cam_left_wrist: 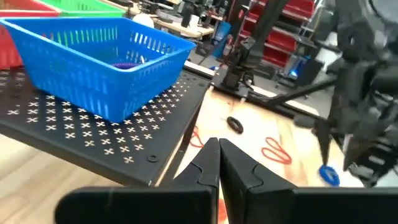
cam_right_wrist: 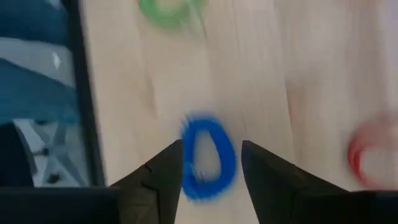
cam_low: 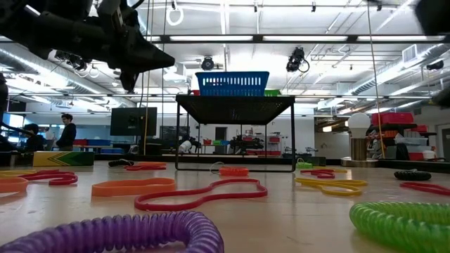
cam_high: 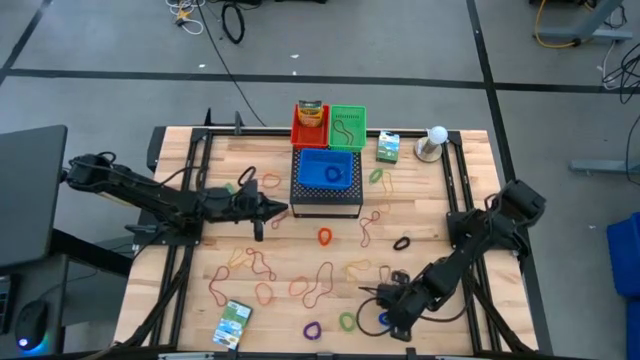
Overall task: Pick & Place Office Desk Supplies
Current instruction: Put the green spring keychain into the blue bin on the shelf
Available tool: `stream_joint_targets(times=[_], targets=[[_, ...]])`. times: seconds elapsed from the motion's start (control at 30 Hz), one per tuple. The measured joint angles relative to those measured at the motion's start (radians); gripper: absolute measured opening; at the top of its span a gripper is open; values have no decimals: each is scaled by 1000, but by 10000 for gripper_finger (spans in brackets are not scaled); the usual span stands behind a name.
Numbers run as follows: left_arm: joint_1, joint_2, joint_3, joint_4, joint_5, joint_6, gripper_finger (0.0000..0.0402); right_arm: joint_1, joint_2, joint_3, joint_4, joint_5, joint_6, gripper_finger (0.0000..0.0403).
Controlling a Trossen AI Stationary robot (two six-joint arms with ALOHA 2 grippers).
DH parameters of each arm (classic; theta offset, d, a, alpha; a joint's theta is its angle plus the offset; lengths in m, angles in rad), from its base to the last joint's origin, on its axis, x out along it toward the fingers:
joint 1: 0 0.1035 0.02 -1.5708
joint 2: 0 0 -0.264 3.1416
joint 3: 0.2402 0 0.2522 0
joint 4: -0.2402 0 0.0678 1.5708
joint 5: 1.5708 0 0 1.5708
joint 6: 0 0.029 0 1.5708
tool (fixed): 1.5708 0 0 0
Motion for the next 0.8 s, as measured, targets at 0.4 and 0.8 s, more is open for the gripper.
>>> stream_joint_targets(times=[0.4,0.8], targets=[[12,7,0,-43,97,128,7,-175,246,333,-101,-10,-55,218],[11,7,-116,66,123,80,6,-136,394,485,-177,-14,-55,173]])
